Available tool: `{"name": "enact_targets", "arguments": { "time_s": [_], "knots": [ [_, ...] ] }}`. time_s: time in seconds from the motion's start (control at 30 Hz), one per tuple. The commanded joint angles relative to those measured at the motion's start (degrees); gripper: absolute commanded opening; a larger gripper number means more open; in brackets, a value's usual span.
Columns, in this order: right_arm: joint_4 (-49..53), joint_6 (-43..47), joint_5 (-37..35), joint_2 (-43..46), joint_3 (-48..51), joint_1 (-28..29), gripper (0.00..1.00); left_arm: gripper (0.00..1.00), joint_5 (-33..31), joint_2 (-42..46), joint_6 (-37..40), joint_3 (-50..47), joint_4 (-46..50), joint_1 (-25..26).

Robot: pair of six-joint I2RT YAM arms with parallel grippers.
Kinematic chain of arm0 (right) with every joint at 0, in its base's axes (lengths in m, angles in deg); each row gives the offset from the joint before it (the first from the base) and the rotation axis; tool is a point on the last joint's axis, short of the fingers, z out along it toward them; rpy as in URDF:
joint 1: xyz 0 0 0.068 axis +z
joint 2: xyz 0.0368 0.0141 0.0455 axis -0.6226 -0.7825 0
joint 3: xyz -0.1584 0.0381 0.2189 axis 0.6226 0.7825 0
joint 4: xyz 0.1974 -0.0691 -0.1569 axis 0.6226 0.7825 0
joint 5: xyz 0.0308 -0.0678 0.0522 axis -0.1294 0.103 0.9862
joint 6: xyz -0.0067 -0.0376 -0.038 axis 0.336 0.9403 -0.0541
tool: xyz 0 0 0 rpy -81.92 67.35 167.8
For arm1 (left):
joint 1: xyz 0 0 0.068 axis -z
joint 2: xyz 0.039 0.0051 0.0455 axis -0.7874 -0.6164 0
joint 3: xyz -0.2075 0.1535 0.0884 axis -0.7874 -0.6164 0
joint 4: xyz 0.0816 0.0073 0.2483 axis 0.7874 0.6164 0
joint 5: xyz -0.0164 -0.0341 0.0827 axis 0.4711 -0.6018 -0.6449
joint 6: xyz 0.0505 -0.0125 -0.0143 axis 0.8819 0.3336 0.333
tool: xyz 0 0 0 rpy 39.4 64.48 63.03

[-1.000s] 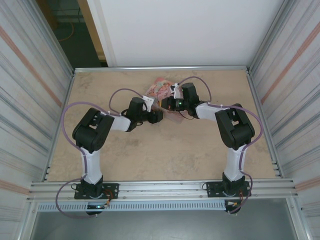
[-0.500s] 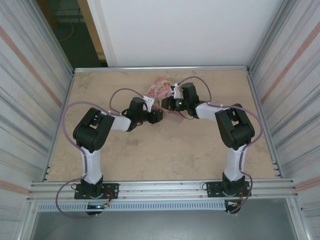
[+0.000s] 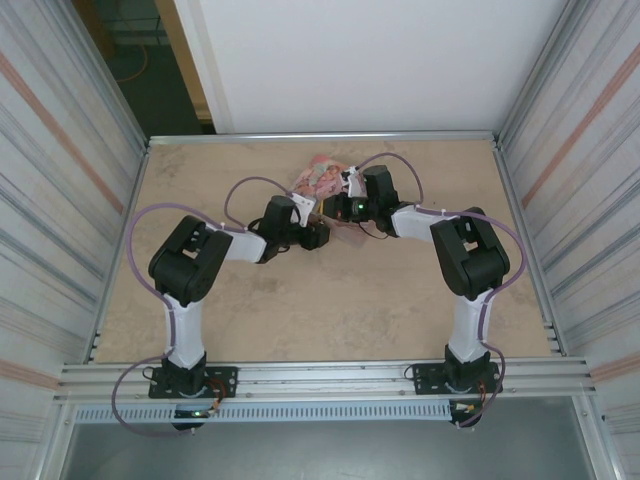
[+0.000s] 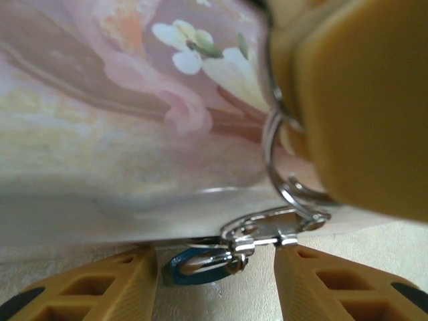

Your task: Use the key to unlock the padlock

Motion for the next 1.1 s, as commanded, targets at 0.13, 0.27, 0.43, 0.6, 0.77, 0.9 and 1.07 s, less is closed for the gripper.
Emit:
{"name": "enact_targets", "arguments": {
  "time_s": [0.13,0.27,0.43,0.6,0.77,0.9,1.07],
  "knots": [
    [8.3,-0.3,-0.7,-1.0,2.1,1.3,0.00,0.46,-0.4,-1.3,1.7,2.2,0.3,1.1],
    [8.3,-0.4,-0.7,-0.8,2.1,1.3,0.00,0.41,-0.5,-1.4,1.4,2.5,0.4,1.0],
    [7.6,-0.8,-1.0,0.2,2.4,1.3,0.00,0.34,-0.6,-0.9,1.0,2.4,0.2,1.0],
    [7.1,-1.0,-1.5,2.8,3.1,0.6,0.00,0.31,-0.7,0.4,0.4,1.6,-0.1,1.1],
    [7.4,-0.7,-2.5,6.9,5.1,-1.0,0.00,0.30,-0.4,1.8,-1.0,0.5,-0.3,1.2],
    [8.5,0.6,-3.7,12.0,8.5,-2.9,0.00,0.29,-0.3,3.8,-2.6,-0.5,1.0,1.5],
    [12.8,5.0,-5.6,21.8,15.0,-6.1,0.00,0.28,0.2,7.9,-5.6,-1.1,6.0,2.2]
  ]
}}
